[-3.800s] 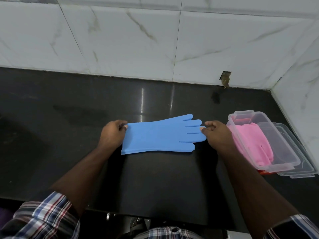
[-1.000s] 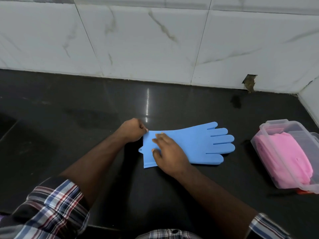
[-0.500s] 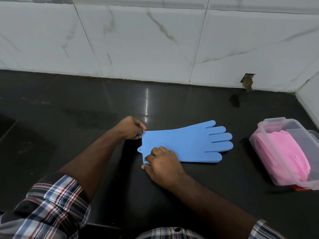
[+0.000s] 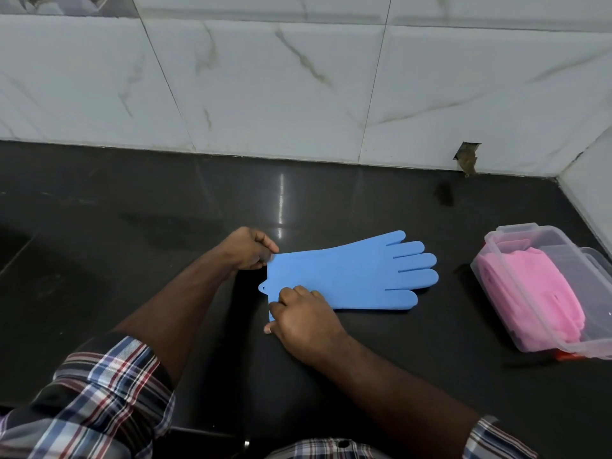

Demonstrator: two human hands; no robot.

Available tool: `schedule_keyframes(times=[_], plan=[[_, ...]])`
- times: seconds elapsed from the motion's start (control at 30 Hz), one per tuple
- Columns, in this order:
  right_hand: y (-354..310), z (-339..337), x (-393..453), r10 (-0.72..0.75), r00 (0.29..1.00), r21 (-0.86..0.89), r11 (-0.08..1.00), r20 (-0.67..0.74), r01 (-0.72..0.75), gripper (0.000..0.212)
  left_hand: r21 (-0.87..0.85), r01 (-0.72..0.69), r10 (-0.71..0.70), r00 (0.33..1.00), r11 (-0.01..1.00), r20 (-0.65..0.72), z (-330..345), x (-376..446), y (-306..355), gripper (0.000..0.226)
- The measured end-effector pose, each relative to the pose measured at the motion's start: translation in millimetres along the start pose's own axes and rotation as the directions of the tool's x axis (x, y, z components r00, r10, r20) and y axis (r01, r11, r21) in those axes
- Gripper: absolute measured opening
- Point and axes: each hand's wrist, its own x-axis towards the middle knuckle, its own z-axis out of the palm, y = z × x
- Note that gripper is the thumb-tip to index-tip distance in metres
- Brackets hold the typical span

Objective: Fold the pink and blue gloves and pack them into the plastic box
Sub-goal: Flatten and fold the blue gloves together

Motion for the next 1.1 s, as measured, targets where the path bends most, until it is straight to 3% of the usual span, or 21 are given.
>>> schedule_keyframes(times=[0.1, 0.17, 0.23, 0.4, 0.53, 0.73, 0.9, 1.0, 1.1], plan=[[-3.9, -8.9, 1.3, -0.031, 0.999, -0.120, 0.992, 0.042, 0.035, 0.020, -0.010, -0.014, 0.014, 1.000, 1.000, 0.012, 0.1, -3.2, 0.6, 0.016], [-6.0, -11.5, -0.6, -0.060, 0.998, -0.150, 0.987, 0.021, 0.062, 0.038, -0.003, -0.030, 0.030, 0.999, 1.000, 0.036, -0.7, -3.6, 0.7, 0.016], [-6.6, -18.3, -3.6, -0.050, 0.999, -0.088, 0.995, -0.004, 0.050, 0.047, 0.016, -0.047, 0.046, 0.997, 0.999, 0.059, -2.6, -2.5, 0.9, 0.017], [-7.0, -42.8, -5.0, 0.016, 1.000, 0.103, 0.995, -0.011, -0.014, 0.009, 0.016, -0.082, 0.080, 0.990, 0.997, 0.118, -16.7, 1.1, 1.0, 0.029], [-9.2, -52.5, -8.7, 0.082, 0.993, 0.199, 0.978, -0.081, -0.064, 0.005, -0.068, -0.102, 0.115, 0.968, 0.992, 0.225, -34.2, -1.0, -1.6, 0.048], [-11.2, -64.6, -16.7, 0.152, 0.963, 0.333, 0.940, -0.223, -0.072, 0.023, -0.154, -0.220, 0.245, 0.955, 0.963, 0.168, -41.3, -5.4, -1.8, 0.030], [-1.2, -81.1, -23.4, 0.316, 0.906, 0.552, 0.826, -0.281, -0.117, 0.019, -0.283, -0.329, 0.381, 0.912, 0.901, 0.150, -30.2, -14.0, 17.9, 0.021], [14.9, -89.0, -30.4, 0.441, 0.854, 0.715, 0.688, -0.277, -0.124, 0.018, -0.369, -0.366, 0.446, 0.881, 0.854, 0.159, -11.5, -14.8, 35.3, 0.013], [36.1, -93.7, -42.7, 0.523, 0.834, 0.836, 0.527, -0.177, -0.153, 0.024, -0.417, -0.398, 0.499, 0.850, 0.817, 0.169, 12.2, -11.8, 54.3, 0.010]])
